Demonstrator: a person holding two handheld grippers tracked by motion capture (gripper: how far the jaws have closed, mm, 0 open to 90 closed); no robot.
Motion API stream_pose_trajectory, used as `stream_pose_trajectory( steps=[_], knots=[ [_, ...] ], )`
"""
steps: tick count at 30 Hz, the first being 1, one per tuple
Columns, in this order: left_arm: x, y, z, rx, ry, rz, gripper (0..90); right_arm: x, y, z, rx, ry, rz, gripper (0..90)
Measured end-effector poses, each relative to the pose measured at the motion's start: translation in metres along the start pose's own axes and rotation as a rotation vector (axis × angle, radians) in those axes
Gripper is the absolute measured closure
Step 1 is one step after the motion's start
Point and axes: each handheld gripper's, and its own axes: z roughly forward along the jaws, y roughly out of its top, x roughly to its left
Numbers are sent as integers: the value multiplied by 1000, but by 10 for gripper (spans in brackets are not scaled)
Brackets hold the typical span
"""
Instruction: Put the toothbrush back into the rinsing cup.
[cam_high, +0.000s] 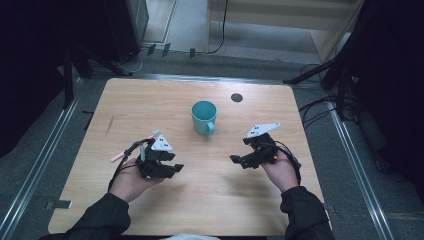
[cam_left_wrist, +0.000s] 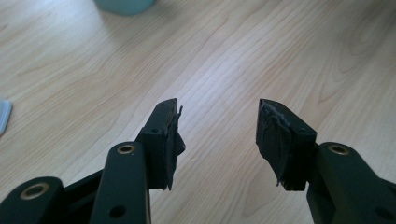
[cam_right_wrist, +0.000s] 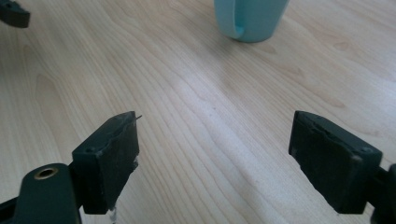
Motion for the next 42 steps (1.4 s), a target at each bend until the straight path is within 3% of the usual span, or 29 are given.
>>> stream_pose_trajectory(
  steps=[4,5,8,10,13,18,23,32,34,42],
  knots=[
    [6,0,1,1,-19,-20,528,-5,-2,-1,9,35,10,188],
    [8,-1,1,-3,-13,-3,529,-7,-4,-2,3,45,3,214],
    [9,-2,2,-3,-9,-5,528,-6,-7,-2,0,39,2,233],
    [12,-3,0,4,-21,-6,539,-2,-13,-2,-26,46,-31,233],
    [13,-4,0,5,-26,-8,575,0,-14,-2,-20,72,-73,232],
    [17,-4,-4,28,-24,-22,596,1,-13,0,2,48,-71,221],
    [25,-5,-9,31,-7,-27,521,2,-15,0,18,34,-77,208],
    [45,-10,-21,10,15,-56,518,9,-17,6,57,42,-157,183],
    [54,-12,-24,3,19,-78,518,10,-17,6,59,42,-157,183],
    [70,-15,-34,10,36,-84,518,11,-19,5,72,35,-157,183]
  ],
)
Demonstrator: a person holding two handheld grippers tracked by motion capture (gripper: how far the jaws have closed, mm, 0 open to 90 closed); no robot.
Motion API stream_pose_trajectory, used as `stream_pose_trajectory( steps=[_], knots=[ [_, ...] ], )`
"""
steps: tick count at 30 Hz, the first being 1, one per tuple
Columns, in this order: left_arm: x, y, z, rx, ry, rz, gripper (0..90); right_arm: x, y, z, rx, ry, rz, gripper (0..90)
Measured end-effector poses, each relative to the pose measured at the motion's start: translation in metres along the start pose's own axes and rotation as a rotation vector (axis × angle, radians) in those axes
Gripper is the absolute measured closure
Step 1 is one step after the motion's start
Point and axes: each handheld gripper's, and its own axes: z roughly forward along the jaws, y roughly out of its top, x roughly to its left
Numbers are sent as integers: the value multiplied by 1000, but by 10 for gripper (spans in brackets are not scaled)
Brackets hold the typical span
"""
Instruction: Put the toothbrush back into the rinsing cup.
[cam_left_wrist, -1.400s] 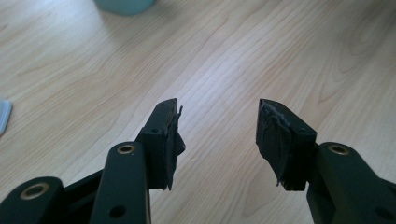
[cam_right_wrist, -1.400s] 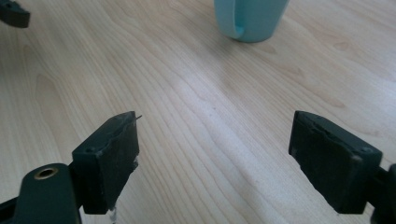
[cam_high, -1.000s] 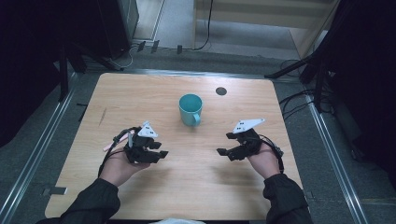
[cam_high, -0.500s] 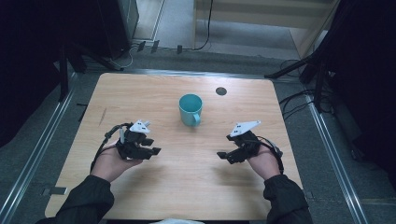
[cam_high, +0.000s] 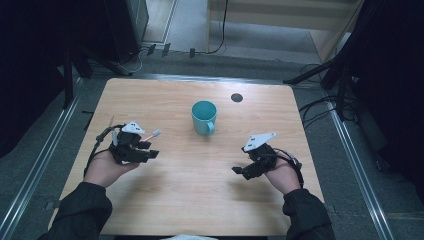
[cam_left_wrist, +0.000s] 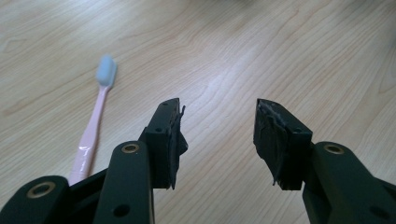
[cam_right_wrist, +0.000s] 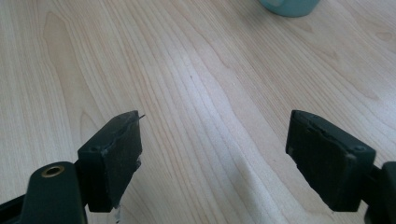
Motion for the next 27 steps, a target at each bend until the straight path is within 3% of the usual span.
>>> stream_pose_trajectory(
  steps=[12,14,19,24,27],
  knots=[
    [24,-3,-10,37,25,-37,500,2,-5,-1,20,-9,-7,183],
    [28,-3,-11,50,7,-46,497,2,-6,-1,22,-9,-7,183],
    [33,-2,-13,59,6,-66,492,3,-8,-2,28,-13,-7,183],
    [43,1,-12,135,32,-59,500,3,-11,-3,37,-19,-10,182],
    [47,1,-11,139,20,-66,501,4,-12,-4,36,-25,-10,181]
  ],
)
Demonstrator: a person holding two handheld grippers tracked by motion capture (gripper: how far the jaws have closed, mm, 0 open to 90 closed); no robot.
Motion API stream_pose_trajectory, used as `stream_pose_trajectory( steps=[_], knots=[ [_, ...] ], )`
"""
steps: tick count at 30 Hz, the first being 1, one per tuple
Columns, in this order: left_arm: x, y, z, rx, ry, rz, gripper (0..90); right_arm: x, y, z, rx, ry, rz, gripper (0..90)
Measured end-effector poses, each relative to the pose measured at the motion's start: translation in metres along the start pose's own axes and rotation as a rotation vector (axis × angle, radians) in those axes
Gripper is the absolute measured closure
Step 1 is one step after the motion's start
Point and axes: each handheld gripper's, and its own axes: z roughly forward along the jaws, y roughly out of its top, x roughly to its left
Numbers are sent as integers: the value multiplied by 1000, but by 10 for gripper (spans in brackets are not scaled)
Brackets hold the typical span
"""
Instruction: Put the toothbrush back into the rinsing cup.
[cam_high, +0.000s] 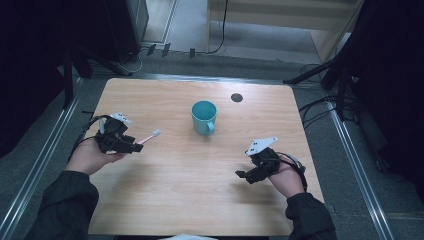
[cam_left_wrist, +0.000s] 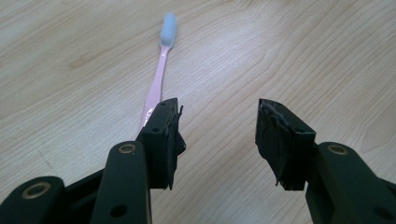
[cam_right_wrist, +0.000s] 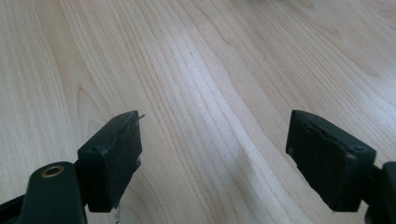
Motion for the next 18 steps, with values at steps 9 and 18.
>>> stream_pose_trajectory(
  steps=[9,18],
  knots=[
    [17,15,1,50,-6,-22,506,1,-1,1,13,-3,-19,175],
    [25,25,7,83,-5,-49,509,0,-1,3,27,5,-23,175]
  ],
)
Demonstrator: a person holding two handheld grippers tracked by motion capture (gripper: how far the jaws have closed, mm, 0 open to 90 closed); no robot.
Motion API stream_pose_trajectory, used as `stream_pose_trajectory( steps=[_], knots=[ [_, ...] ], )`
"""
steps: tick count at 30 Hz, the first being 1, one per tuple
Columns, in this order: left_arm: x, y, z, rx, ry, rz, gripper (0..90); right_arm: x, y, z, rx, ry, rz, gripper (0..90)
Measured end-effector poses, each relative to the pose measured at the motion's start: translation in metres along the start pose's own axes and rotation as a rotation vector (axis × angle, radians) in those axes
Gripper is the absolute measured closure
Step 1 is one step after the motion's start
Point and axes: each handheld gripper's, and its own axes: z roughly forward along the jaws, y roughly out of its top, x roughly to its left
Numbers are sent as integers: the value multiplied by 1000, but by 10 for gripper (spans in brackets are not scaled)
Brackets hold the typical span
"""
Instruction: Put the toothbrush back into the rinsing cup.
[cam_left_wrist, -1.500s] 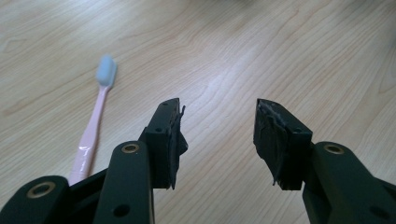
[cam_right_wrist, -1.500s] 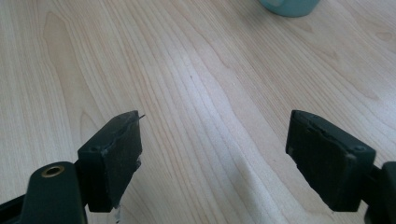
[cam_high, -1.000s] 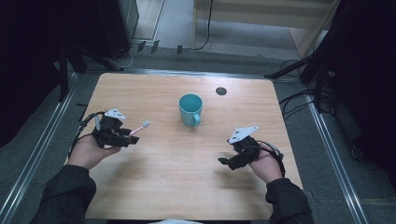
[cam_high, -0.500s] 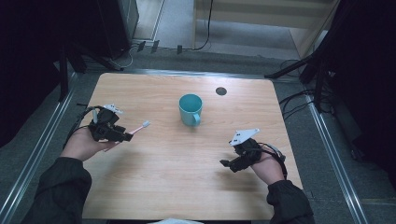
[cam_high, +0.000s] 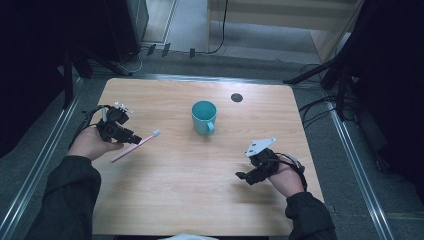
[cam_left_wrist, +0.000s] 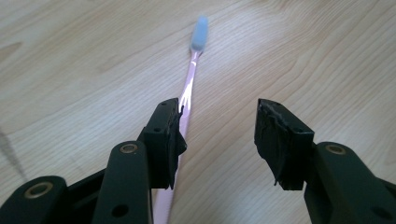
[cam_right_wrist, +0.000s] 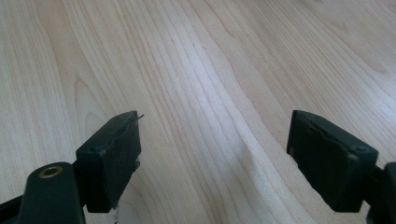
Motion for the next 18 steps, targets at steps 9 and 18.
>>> stream_pose_trajectory(
  steps=[9,18],
  knots=[
    [6,1,13,52,51,22,557,1,2,3,9,4,-19,174],
    [9,-1,23,128,95,63,586,2,2,4,16,8,-19,175]
  ],
)
